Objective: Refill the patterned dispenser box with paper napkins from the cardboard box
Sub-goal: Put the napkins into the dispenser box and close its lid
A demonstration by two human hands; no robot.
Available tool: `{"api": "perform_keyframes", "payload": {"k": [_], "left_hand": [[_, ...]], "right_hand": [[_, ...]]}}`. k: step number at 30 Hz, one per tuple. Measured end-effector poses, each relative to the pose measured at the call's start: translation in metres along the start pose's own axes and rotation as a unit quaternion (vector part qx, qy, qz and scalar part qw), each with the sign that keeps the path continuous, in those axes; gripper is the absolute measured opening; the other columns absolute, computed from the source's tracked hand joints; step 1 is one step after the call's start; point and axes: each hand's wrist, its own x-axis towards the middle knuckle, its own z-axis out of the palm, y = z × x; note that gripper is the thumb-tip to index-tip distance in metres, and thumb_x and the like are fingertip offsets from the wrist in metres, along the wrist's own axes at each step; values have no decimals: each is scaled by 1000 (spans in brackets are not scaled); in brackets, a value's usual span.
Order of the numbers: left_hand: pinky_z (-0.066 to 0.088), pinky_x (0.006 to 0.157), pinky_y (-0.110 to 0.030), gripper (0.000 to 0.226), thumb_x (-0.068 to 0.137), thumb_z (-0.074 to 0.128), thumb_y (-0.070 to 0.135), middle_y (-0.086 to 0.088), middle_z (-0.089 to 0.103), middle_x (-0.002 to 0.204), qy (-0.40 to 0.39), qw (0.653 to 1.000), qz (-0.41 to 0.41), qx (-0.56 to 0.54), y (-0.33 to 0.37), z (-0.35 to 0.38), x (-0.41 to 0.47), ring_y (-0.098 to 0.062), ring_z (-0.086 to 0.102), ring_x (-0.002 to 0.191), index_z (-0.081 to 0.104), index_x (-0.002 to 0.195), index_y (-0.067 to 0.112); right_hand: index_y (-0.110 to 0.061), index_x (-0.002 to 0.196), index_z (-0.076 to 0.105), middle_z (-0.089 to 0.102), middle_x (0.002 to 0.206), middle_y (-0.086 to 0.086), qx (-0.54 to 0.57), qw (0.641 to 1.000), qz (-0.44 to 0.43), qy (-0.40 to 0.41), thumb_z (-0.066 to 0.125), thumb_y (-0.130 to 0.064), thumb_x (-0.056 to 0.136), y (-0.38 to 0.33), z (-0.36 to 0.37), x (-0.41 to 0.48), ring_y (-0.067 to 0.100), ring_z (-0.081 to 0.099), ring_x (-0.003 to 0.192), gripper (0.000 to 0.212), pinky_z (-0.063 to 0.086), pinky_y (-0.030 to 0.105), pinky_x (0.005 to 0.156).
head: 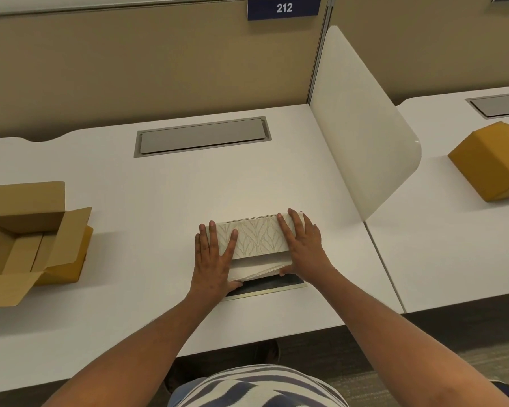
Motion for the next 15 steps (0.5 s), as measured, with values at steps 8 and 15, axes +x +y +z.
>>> {"api": "perform_keyframes", "payload": {"k": [8, 15], "left_hand": [[5, 116, -56, 129, 53, 74, 71, -31, 1, 156, 23, 1000, 12, 11, -4, 5, 1, -50, -4, 144, 7, 153, 23], [-4, 117, -57, 148, 35, 74, 79, -33, -4, 155, -13, 999, 10, 29, -3, 6, 0, -52, -9, 142, 6, 153, 21]], "right_hand": [[-24, 152, -6, -1, 157, 12, 6, 1000, -12, 13, 90, -60, 36, 1, 5, 0, 44, 26, 138, 155, 34, 57, 109], [-22, 153, -5, -3, 158, 14, 9, 1000, -19, 13, 92, -55, 35, 3, 8, -4, 43, 27, 137, 156, 38, 54, 104]]}}
